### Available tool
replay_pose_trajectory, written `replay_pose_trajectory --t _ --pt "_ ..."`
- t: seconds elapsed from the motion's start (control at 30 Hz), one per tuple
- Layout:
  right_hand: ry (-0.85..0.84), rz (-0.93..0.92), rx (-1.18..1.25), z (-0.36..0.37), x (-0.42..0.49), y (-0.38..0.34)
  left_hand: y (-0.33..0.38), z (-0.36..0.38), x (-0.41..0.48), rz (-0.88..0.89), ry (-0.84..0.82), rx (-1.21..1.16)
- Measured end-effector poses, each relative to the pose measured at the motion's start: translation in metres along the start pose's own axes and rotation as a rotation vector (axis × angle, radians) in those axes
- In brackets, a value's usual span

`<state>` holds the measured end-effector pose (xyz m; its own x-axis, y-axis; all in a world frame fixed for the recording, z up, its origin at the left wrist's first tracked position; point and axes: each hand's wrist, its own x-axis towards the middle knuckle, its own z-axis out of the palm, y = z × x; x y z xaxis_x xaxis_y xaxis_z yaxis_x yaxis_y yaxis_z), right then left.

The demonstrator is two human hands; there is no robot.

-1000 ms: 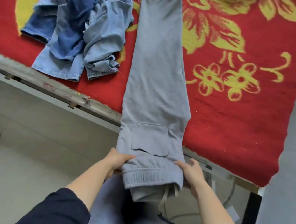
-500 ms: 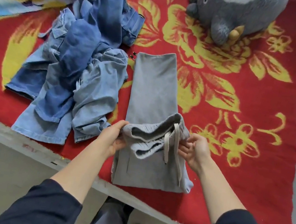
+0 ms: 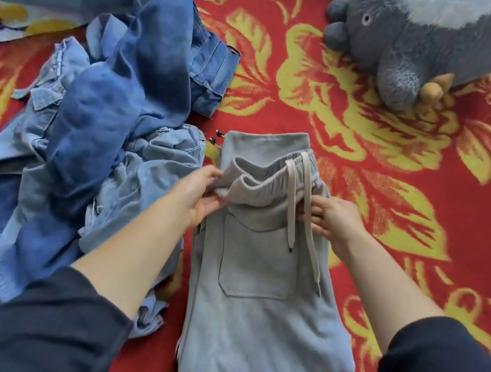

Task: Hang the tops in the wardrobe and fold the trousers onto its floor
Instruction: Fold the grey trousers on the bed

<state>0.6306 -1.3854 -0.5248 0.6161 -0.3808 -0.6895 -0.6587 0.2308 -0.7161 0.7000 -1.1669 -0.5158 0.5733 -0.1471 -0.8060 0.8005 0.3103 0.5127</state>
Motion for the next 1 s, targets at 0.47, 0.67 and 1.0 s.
replay_pose_trajectory --t 0.47,0.67,1.0 --pt "-0.086 -0.561 -1.209 -0.01 0.016 0.076 -0.126 -0.042 0.021 0.72 0.029 1.731" --pt "-0.175 -0.532 -1.609 -0.061 -0.046 0.158 -0.192 -0.088 -0.027 0.782 -0.037 1.998" --pt "-0.257 -0.815 -1.748 -0.091 -0.089 0.205 -0.222 -0.118 -0.069 0.782 -0.147 2.238"
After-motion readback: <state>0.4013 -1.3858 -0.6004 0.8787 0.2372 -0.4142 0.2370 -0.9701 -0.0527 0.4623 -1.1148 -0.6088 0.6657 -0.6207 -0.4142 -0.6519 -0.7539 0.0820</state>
